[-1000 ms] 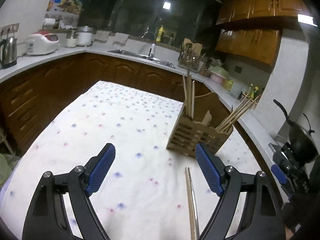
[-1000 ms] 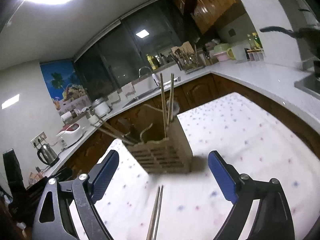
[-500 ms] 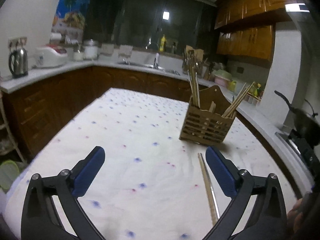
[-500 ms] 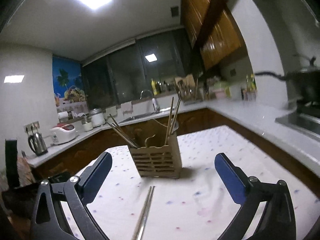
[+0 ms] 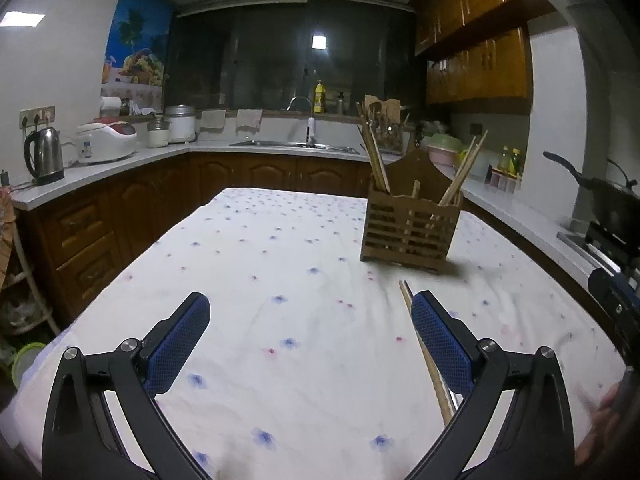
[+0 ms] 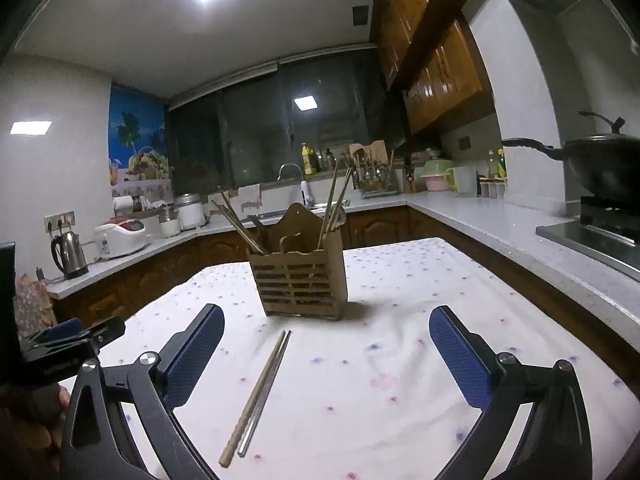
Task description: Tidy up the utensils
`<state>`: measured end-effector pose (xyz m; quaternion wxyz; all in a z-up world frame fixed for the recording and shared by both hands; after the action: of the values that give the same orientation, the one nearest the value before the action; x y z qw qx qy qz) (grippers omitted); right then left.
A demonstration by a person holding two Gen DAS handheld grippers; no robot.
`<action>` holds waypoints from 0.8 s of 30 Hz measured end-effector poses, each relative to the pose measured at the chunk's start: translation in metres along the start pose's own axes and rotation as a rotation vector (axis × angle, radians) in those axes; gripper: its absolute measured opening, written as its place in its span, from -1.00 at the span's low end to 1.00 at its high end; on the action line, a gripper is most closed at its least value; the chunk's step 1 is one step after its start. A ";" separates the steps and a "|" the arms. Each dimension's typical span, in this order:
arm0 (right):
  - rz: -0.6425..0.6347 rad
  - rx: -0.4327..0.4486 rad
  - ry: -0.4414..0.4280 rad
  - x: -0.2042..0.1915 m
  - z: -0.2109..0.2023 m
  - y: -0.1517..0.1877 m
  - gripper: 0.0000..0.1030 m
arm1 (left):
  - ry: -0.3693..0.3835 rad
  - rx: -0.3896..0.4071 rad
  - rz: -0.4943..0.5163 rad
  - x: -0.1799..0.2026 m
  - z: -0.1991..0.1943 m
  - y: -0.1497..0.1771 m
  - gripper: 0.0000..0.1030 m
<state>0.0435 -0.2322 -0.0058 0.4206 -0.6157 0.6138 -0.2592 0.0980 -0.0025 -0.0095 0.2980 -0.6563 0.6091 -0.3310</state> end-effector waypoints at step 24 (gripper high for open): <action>0.016 -0.022 0.038 0.011 0.006 0.025 1.00 | -0.017 -0.018 0.028 0.004 0.011 0.019 1.00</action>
<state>0.0361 -0.2386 -0.0319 0.4040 -0.6106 0.6293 -0.2606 0.0956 -0.0083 -0.0309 0.3018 -0.6531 0.6186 -0.3157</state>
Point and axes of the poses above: each gripper's, at about its wrist camera, not at the fingertips, and z roughly the way its jaws point, x to its right, y to its underside, the point moved 7 cm from there along z, roughly the way its jaws point, and after that the axes turned 14 degrees about -x, right-handed, at the moved point
